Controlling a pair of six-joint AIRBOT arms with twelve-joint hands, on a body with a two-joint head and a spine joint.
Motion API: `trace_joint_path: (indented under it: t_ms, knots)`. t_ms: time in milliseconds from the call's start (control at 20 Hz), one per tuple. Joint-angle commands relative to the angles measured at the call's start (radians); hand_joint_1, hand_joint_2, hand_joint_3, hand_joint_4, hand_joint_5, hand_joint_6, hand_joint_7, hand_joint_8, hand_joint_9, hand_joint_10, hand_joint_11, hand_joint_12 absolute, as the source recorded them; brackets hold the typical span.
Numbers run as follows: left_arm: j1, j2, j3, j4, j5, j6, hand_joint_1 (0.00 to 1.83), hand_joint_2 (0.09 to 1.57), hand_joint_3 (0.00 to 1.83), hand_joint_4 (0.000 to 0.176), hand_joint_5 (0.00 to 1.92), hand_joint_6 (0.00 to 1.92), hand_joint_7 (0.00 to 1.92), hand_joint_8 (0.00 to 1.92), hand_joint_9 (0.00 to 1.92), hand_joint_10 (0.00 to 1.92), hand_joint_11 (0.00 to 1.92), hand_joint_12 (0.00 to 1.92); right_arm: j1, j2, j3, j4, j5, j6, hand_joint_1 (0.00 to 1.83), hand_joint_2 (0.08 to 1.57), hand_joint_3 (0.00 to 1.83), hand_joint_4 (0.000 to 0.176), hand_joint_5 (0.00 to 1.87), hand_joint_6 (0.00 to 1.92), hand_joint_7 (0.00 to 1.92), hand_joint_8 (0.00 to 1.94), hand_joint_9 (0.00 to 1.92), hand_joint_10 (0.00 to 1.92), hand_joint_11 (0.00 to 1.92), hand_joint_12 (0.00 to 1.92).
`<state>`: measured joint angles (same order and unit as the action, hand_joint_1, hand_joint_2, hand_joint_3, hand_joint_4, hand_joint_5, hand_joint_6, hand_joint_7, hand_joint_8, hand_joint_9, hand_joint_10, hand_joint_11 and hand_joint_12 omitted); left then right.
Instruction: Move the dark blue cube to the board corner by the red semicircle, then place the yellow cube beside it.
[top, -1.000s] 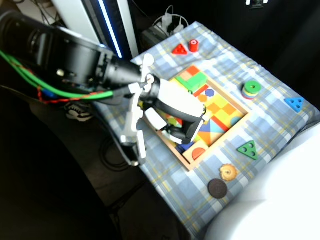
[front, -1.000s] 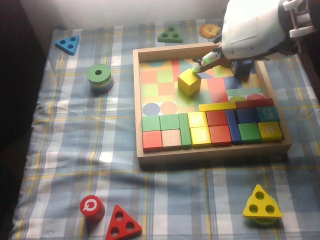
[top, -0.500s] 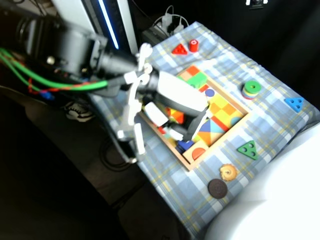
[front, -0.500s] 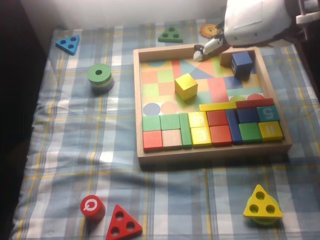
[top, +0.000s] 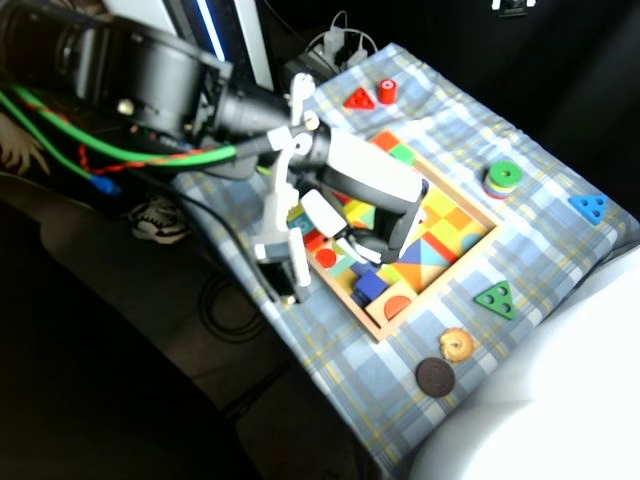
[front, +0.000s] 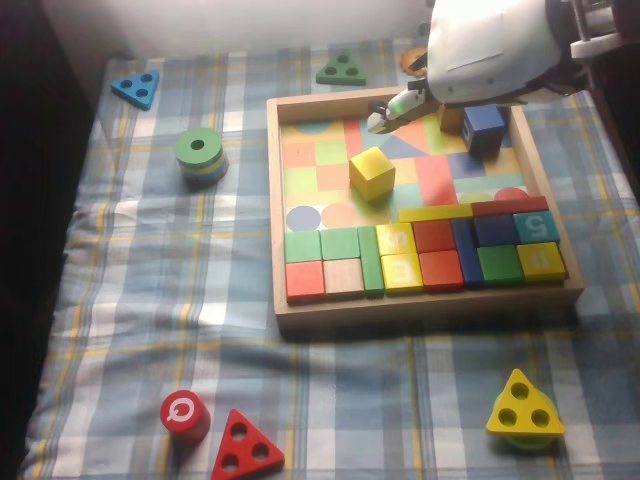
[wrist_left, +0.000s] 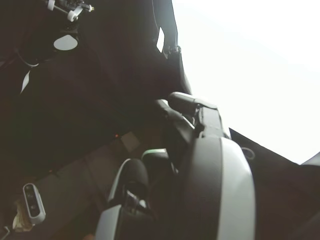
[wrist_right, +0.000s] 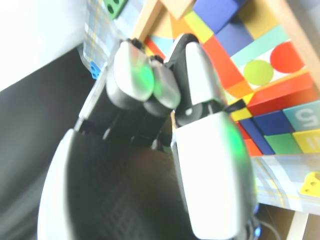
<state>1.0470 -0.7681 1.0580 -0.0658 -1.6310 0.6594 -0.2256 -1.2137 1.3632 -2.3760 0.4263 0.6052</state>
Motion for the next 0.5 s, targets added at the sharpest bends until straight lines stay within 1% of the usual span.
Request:
trace_joint_path:
  t_ms: [0,50,100,150,200,250,300,350,400,450]
  knots:
    - [-0.006,0.005,-0.002,-0.027,-0.104,-0.011,0.53,1.49,0.00,0.176,0.34,1.90,0.59,0.00,0.60,0.04,0.06,1.44,0.014,-0.002,0.003,0.014,-0.062,-0.007,1.55,1.19,0.01,0.050,0.30,0.00,1.23,1.94,1.40,1.92,1.43,1.92]
    - [-0.006,0.005,-0.001,-0.027,-0.104,-0.011,0.47,1.41,0.00,0.078,0.23,1.11,0.60,0.00,0.62,0.05,0.07,1.47,0.014,-0.005,0.004,0.017,-0.058,-0.008,1.52,1.20,0.01,0.078,0.30,0.00,1.21,1.94,1.38,1.92,1.42,1.92]
    - [-0.006,0.005,-0.001,-0.027,-0.104,-0.011,0.57,1.44,0.01,0.156,0.36,1.68,0.62,0.01,0.65,0.06,0.11,1.45,0.014,-0.007,0.003,0.019,-0.055,-0.008,1.53,1.20,0.01,0.090,0.30,0.00,1.20,1.94,1.37,1.92,1.42,1.92]
    - [-0.006,0.005,-0.001,-0.027,-0.104,-0.011,0.57,1.46,0.01,0.172,0.37,1.82,0.64,0.01,0.66,0.07,0.13,1.45,0.014,-0.010,0.003,0.030,-0.051,-0.013,1.53,1.20,0.01,0.086,0.30,0.00,1.18,1.94,1.35,1.92,1.41,1.92]
    - [-0.006,0.005,-0.001,-0.027,-0.104,-0.011,0.56,1.48,0.00,0.175,0.36,1.86,0.64,0.01,0.64,0.06,0.11,1.46,0.014,-0.012,0.003,0.044,-0.049,-0.020,1.54,1.20,0.01,0.093,0.30,0.00,1.17,1.94,1.34,1.92,1.41,1.92]
    - [-0.006,0.005,-0.001,-0.027,-0.104,-0.011,0.55,1.48,0.00,0.176,0.35,1.88,0.65,0.01,0.64,0.07,0.10,1.49,0.014,-0.014,0.004,0.054,-0.046,-0.027,1.55,1.20,0.00,0.091,0.30,0.00,1.19,1.94,1.35,1.92,1.41,1.92]
    - [-0.006,0.005,-0.001,-0.027,-0.104,-0.011,0.55,1.48,0.00,0.176,0.35,1.88,0.65,0.01,0.65,0.08,0.08,1.49,0.014,-0.014,0.003,0.064,-0.041,-0.030,1.54,1.20,0.00,0.084,0.29,0.00,1.19,1.94,1.35,1.92,1.41,1.92]
    - [-0.006,0.005,-0.001,-0.027,-0.104,-0.011,0.55,1.48,0.00,0.176,0.35,1.87,0.64,0.01,0.64,0.08,0.08,1.49,0.012,-0.014,0.002,0.074,-0.038,-0.033,1.54,1.19,0.00,0.073,0.29,0.00,1.20,1.94,1.35,1.92,1.41,1.92]
    - [-0.006,0.005,-0.001,-0.027,-0.104,-0.011,0.58,1.47,0.00,0.176,0.37,1.85,0.66,0.02,0.67,0.10,0.12,1.50,0.007,-0.015,0.001,0.090,-0.036,-0.042,1.53,1.19,0.00,0.065,0.29,0.00,1.20,1.94,1.36,1.92,1.41,1.92]
    - [-0.006,0.005,-0.001,-0.027,-0.104,-0.011,0.61,1.45,0.00,0.176,0.40,1.82,0.68,0.02,0.66,0.11,0.14,1.47,0.003,-0.017,0.002,0.095,-0.036,-0.045,1.53,1.20,0.00,0.055,0.28,0.00,1.20,1.94,1.35,1.92,1.41,1.92]
